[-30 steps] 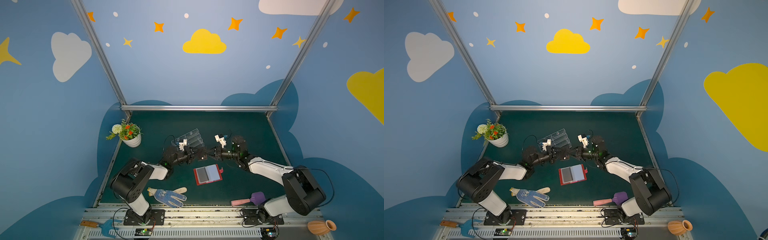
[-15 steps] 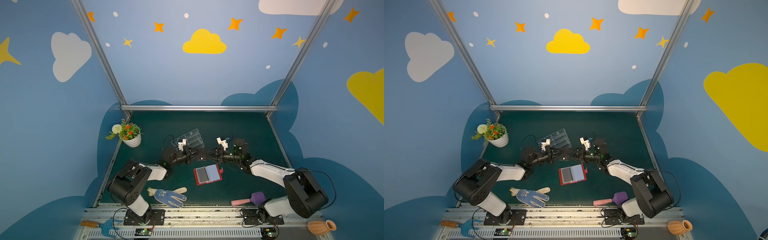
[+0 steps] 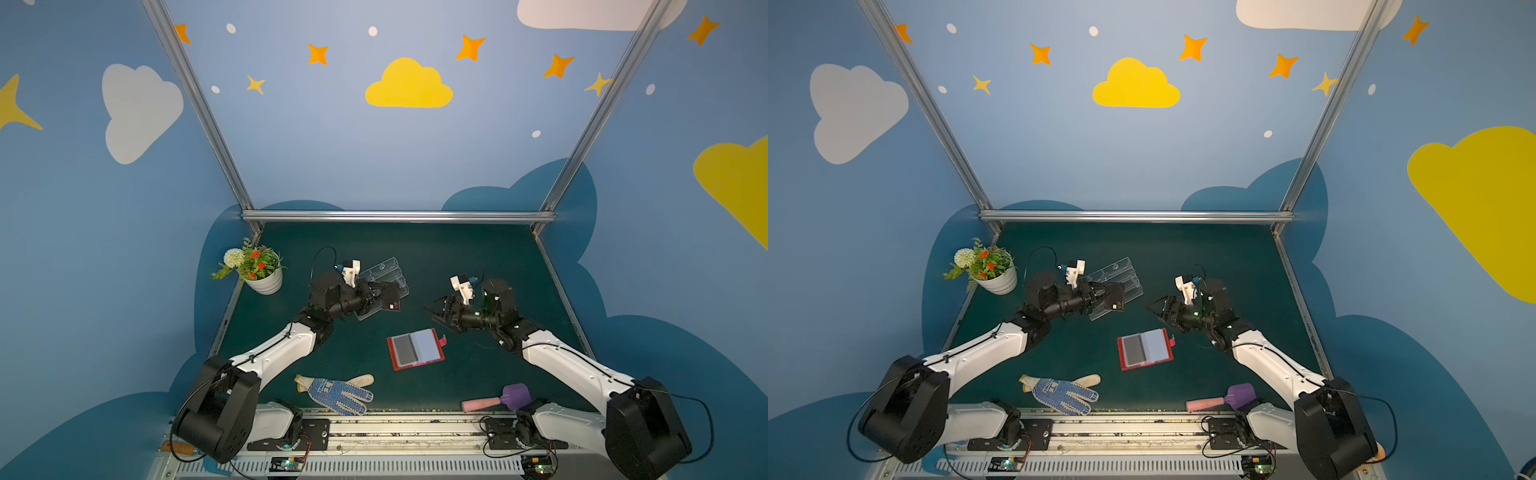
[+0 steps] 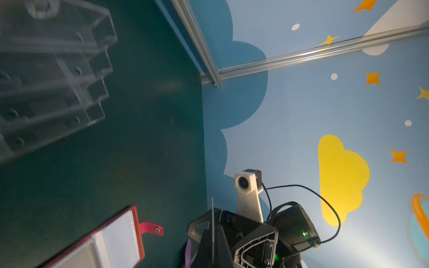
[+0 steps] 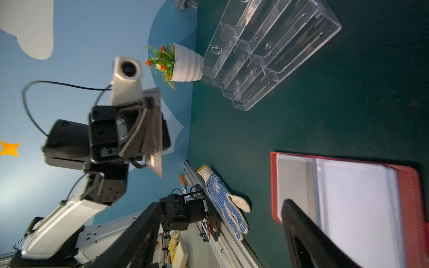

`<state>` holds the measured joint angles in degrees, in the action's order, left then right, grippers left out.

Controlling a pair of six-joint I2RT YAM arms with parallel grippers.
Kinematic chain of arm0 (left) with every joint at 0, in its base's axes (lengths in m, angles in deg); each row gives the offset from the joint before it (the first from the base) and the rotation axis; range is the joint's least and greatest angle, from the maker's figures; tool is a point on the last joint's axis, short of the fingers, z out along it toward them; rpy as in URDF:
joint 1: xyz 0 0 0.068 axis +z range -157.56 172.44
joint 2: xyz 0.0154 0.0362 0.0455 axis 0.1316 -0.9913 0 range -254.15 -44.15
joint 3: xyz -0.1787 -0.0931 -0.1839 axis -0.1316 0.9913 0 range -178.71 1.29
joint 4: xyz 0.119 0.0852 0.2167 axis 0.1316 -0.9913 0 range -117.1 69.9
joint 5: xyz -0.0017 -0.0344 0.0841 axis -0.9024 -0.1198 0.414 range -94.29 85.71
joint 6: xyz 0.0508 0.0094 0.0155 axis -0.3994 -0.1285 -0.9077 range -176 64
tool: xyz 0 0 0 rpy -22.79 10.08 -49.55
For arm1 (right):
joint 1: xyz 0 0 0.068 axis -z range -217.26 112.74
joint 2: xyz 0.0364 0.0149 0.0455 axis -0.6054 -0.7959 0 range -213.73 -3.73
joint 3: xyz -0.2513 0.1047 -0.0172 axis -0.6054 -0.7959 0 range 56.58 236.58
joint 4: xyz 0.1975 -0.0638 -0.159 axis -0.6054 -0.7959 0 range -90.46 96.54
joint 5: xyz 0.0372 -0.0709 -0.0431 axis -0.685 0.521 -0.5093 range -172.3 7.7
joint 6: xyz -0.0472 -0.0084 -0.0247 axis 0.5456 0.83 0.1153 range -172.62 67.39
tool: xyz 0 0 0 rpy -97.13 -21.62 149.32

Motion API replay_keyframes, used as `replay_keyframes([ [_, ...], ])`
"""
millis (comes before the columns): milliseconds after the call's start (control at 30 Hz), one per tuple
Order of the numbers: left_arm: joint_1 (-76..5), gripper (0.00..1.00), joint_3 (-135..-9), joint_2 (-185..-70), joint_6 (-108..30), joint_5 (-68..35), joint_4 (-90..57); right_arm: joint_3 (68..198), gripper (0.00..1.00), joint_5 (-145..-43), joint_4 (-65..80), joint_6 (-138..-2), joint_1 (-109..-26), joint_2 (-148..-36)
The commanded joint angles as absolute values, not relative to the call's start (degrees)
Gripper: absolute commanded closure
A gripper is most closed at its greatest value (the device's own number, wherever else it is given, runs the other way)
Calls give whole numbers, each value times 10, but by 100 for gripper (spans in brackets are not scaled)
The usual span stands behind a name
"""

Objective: Take the credit cards out of the card holder
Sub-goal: Place the credit card in the storage box.

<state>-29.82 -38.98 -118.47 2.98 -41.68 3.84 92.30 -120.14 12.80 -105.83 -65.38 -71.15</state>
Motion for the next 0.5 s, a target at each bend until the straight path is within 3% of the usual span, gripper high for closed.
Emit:
replay_keyframes([
  [0, -273, 96, -462, -1163, -138, -426, -160, 947, 20, -1183, 58, -1014, -650, -694],
  [200, -218, 96, -565, -1183, -293, -435, -271, 989, 21, -1184, -5, -960, -652, -698],
  [467, -215, 96, -737, -1250, -575, -403, -463, 1048, 20, -1211, -59, -903, -652, -729],
])
